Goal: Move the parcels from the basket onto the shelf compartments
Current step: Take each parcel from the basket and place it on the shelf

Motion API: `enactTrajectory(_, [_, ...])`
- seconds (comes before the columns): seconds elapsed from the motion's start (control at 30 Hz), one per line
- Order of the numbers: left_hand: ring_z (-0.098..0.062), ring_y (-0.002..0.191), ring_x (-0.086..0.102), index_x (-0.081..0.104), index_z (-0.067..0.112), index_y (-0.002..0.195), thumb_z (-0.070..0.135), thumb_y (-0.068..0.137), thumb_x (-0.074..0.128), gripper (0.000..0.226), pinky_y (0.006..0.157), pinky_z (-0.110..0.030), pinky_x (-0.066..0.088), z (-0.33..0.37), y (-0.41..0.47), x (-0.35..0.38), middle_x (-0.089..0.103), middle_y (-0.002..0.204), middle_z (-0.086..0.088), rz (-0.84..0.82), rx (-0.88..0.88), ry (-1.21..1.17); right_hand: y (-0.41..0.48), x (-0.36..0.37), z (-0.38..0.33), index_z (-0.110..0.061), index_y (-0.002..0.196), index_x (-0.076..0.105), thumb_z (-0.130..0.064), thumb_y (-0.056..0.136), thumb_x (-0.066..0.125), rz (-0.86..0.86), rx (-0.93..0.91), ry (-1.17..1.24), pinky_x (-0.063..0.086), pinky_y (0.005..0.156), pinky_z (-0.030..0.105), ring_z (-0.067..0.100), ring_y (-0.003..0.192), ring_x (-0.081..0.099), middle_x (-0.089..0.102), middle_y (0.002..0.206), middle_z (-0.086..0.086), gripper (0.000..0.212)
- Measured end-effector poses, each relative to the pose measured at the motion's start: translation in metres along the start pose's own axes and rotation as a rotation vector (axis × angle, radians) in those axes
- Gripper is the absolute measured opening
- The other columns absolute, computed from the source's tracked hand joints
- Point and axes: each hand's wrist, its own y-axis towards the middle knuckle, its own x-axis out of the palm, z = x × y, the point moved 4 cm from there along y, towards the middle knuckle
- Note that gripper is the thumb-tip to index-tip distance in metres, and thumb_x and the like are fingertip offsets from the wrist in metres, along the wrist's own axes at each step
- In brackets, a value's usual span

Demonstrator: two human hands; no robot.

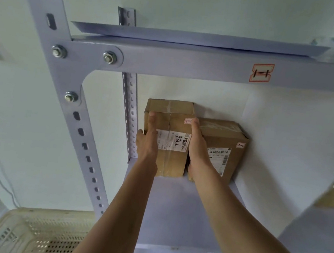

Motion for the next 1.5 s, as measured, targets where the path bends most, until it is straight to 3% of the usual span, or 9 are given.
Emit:
enactTrajectory(0.07, [-0.034,0.133,0.055,0.043,0.024,0.157,0.100,0.077,0.041,0.111,0.109,-0.054,0.042,-0.003,-0.024,-0.002,0.059,0.149,-0.012,-0.054,0.028,0.027,-0.005,-0.007,0.013,-0.042,0.135,0.067,-0.106,0.062,0.042,-0.031,-0.031,0.021,0.042,0.117,0.050,0.019,0.133,0.061,0.069,0.138,-0.010,0.101])
enactTrajectory(0.2, [-0.035,0.155,0.035,0.032,0.034,0.165,0.108,0.064,0.041,0.125,0.122,-0.063,0.027,-0.017,-0.073,-0.012,0.038,0.169,-0.003,-0.106,0.034,0.113,-0.072,-0.020,0.002,-0.029,0.153,0.052,-0.074,0.098,0.042,-0.066,-0.031,0.030,0.030,0.123,0.041,0.012,0.140,0.048,0.056,0.146,-0.012,0.072])
enactTrajectory(0.3, [-0.029,0.161,0.023,0.028,0.040,0.165,0.087,0.093,0.034,0.086,0.125,-0.061,0.020,-0.027,-0.107,-0.021,0.026,0.175,0.003,-0.155,0.053,0.123,-0.096,-0.036,0.019,-0.023,0.157,0.045,-0.060,0.107,0.039,-0.080,0.010,0.032,0.027,0.115,0.034,0.015,0.147,0.040,0.048,0.155,-0.008,0.063])
enactTrajectory(0.4, [-0.027,0.162,0.022,0.026,0.043,0.165,0.077,0.101,0.029,0.073,0.127,-0.061,0.019,-0.040,-0.141,-0.034,0.024,0.176,0.006,-0.176,0.100,0.162,-0.128,-0.041,0.038,-0.026,0.159,0.041,-0.064,0.106,0.038,-0.103,0.056,0.017,0.026,0.120,0.039,0.020,0.153,0.037,0.041,0.166,-0.001,0.066])
enactTrajectory(0.7, [-0.026,0.160,0.029,0.032,0.034,0.165,0.076,0.102,0.033,0.076,0.124,-0.060,0.026,-0.073,-0.213,-0.111,0.029,0.174,0.004,-0.112,-0.007,0.221,-0.212,-0.017,0.090,-0.024,0.163,0.035,-0.067,0.105,0.036,-0.205,0.164,-0.016,0.024,0.128,0.047,0.021,0.156,0.033,0.034,0.170,0.000,0.072])
enactTrajectory(0.83, [-0.026,0.156,0.035,0.038,0.030,0.164,0.077,0.100,0.038,0.079,0.121,-0.057,0.030,-0.084,-0.230,-0.159,0.036,0.171,0.002,-0.061,-0.085,0.216,-0.240,0.014,0.109,-0.023,0.163,0.033,-0.080,0.094,0.035,-0.297,0.225,-0.023,0.022,0.129,0.049,0.023,0.158,0.029,0.031,0.171,0.001,0.090])
enactTrajectory(0.93, [-0.026,0.154,0.040,0.041,0.027,0.163,0.078,0.099,0.037,0.082,0.122,-0.057,0.032,-0.091,-0.230,-0.192,0.040,0.169,-0.001,-0.020,-0.126,0.218,-0.255,0.037,0.125,-0.018,0.161,0.039,-0.065,0.106,0.033,-0.349,0.223,-0.050,0.027,0.124,0.047,0.026,0.155,0.035,0.039,0.167,0.004,0.071])
enactTrajectory(1.27, [-0.028,0.148,0.047,0.049,0.015,0.157,0.078,0.100,0.033,0.087,0.121,-0.060,0.036,-0.135,-0.174,-0.314,0.048,0.163,-0.009,0.039,-0.243,0.228,-0.276,0.131,0.206,-0.018,0.159,0.042,-0.065,0.105,0.037,-0.417,0.328,-0.136,0.027,0.127,0.047,0.018,0.152,0.040,0.043,0.165,-0.001,0.072])
enactTrajectory(1.5, [-0.031,0.151,0.042,0.043,0.012,0.160,0.077,0.102,0.026,0.088,0.122,-0.061,0.034,-0.176,-0.081,-0.414,0.042,0.167,-0.012,-0.054,-0.385,0.269,-0.244,0.219,0.287,-0.019,0.161,0.038,-0.076,0.096,0.041,-0.283,0.431,-0.161,0.025,0.128,0.048,0.019,0.153,0.038,0.040,0.167,0.000,0.086])
